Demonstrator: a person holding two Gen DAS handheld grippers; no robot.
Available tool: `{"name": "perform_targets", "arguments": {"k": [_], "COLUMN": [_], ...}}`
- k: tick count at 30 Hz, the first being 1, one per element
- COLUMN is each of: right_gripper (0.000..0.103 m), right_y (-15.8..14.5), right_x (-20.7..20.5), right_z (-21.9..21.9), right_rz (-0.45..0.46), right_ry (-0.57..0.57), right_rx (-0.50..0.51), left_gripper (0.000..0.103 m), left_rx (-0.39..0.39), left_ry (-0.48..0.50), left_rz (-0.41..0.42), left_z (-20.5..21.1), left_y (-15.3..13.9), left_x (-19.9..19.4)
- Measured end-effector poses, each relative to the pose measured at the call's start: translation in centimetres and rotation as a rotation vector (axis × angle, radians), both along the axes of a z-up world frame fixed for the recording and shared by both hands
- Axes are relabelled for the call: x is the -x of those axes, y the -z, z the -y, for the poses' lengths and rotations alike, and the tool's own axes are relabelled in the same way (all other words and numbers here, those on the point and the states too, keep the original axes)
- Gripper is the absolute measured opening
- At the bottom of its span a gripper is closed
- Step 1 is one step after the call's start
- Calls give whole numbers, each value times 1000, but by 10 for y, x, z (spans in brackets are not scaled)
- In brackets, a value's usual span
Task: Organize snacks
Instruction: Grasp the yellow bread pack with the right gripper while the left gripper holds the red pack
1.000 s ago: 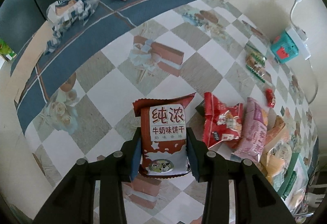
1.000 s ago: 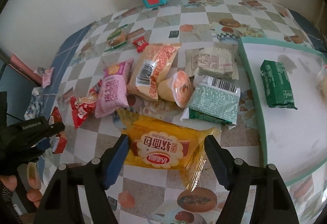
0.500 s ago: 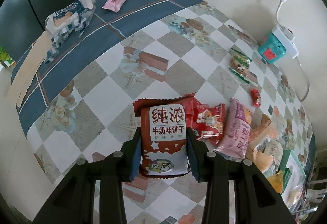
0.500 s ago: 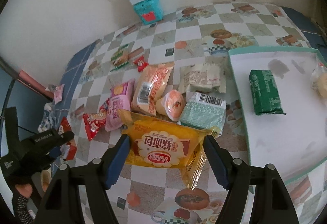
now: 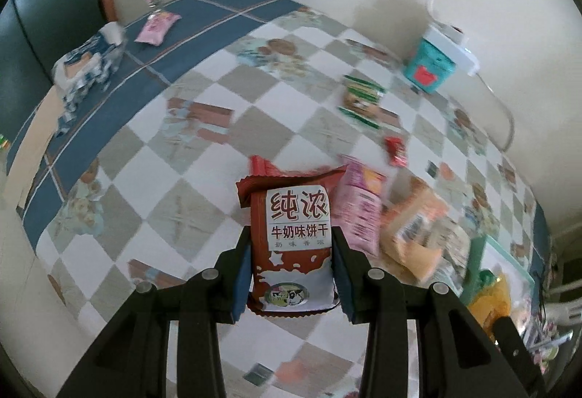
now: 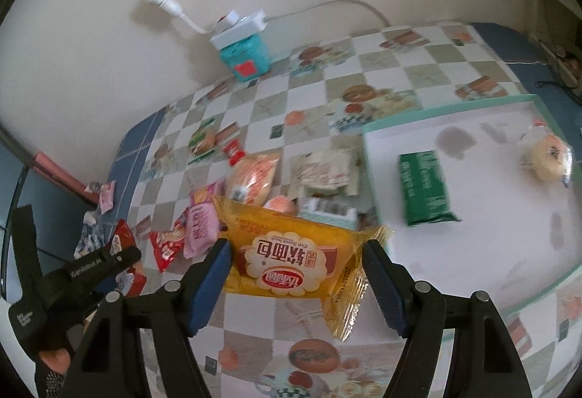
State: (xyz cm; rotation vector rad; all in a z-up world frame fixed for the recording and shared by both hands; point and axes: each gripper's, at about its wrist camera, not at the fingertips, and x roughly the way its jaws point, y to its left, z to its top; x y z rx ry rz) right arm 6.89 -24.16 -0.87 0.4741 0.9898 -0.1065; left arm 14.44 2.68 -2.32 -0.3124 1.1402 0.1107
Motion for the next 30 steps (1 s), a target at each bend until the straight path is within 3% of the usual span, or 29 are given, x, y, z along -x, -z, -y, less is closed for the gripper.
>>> {"name": "perform_targets", "arguments": {"k": [9, 16, 20, 30], "right_gripper": [72, 72, 72, 72], "right_y": [-4, 22, 36, 50], "right_x": [28, 22, 14, 1], "right_z": [75, 77, 59, 0], "right_rz": [-6, -81, -118, -188], "right_ry": [162, 123, 62, -100], "right_rx": [4, -36, -63, 6], "left_gripper": [41, 41, 41, 41], "left_rx": [-9, -40, -36, -19], "left_ry": [186, 267, 268, 126], "left_rz": [11, -59, -113, -208], "left_z": [83, 127, 127, 70], "left_y": [-6, 16, 31, 55], "left_x": [16, 20, 18, 13]}}
